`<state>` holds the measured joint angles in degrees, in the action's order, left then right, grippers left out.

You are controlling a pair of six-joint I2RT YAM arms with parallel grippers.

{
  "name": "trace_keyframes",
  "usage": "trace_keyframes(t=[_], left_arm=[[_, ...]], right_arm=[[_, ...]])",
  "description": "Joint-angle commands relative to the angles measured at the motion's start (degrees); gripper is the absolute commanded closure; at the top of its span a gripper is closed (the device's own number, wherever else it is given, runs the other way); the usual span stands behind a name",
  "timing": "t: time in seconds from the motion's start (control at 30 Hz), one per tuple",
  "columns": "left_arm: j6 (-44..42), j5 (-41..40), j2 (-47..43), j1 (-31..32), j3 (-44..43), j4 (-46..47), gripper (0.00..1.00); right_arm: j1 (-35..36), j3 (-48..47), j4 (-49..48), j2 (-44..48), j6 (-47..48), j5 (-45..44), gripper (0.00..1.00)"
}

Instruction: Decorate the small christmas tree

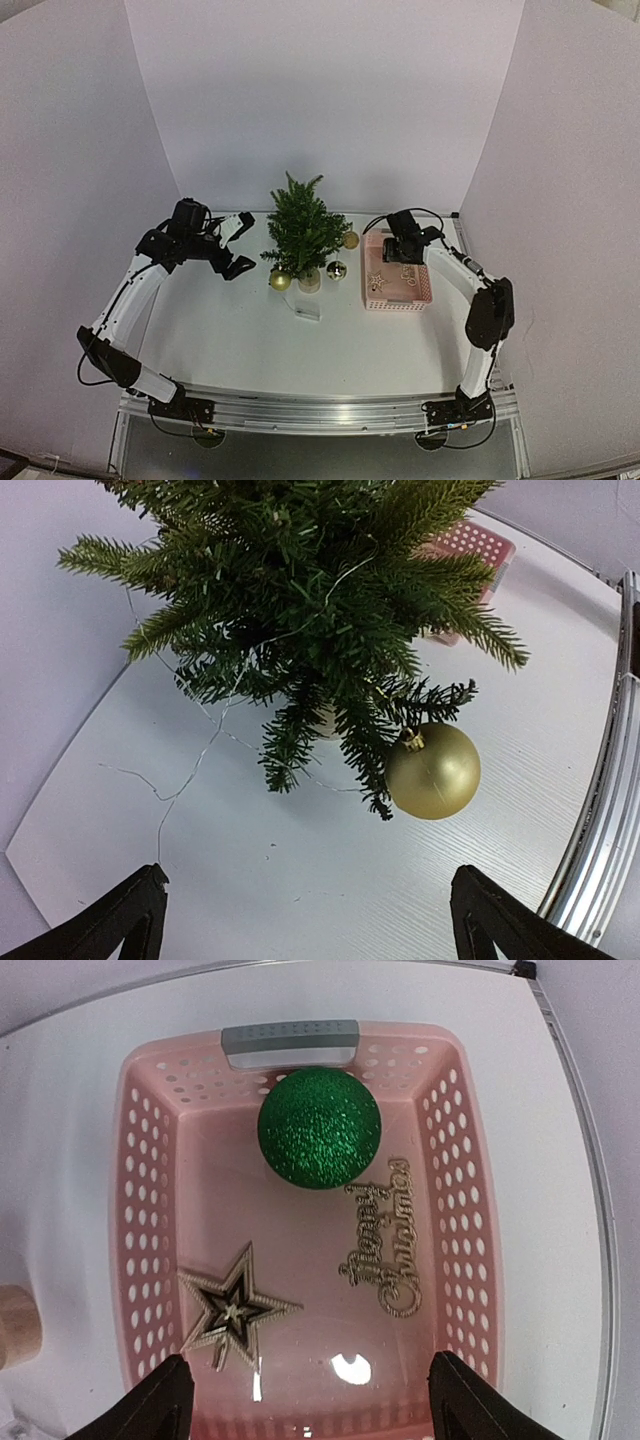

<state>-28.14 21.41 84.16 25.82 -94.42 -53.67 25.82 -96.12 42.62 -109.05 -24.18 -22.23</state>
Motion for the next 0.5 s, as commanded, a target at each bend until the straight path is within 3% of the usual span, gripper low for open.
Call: trace_keyframes(t=[0.0, 0.3, 0.47], left_arm=[[1.51, 0.9, -0.47, -0.92, 1.27, 1.6, 0.01], [1.44, 1.21, 1.2, -2.61, 2.73, 2.41, 0.01], [1.21, 1.52, 2.01, -3.46, 2.78, 2.6, 0.01]], right_arm=[[-2.32, -9.93, 0.69, -9.69, 7.65, -0.14, 0.21], [-5.76, -21.74, 1.04, -22.54, 9.91, -2.4, 0.2], [-6.91, -26.15, 0.98, -27.74, 10.38, 0.91, 0.2]])
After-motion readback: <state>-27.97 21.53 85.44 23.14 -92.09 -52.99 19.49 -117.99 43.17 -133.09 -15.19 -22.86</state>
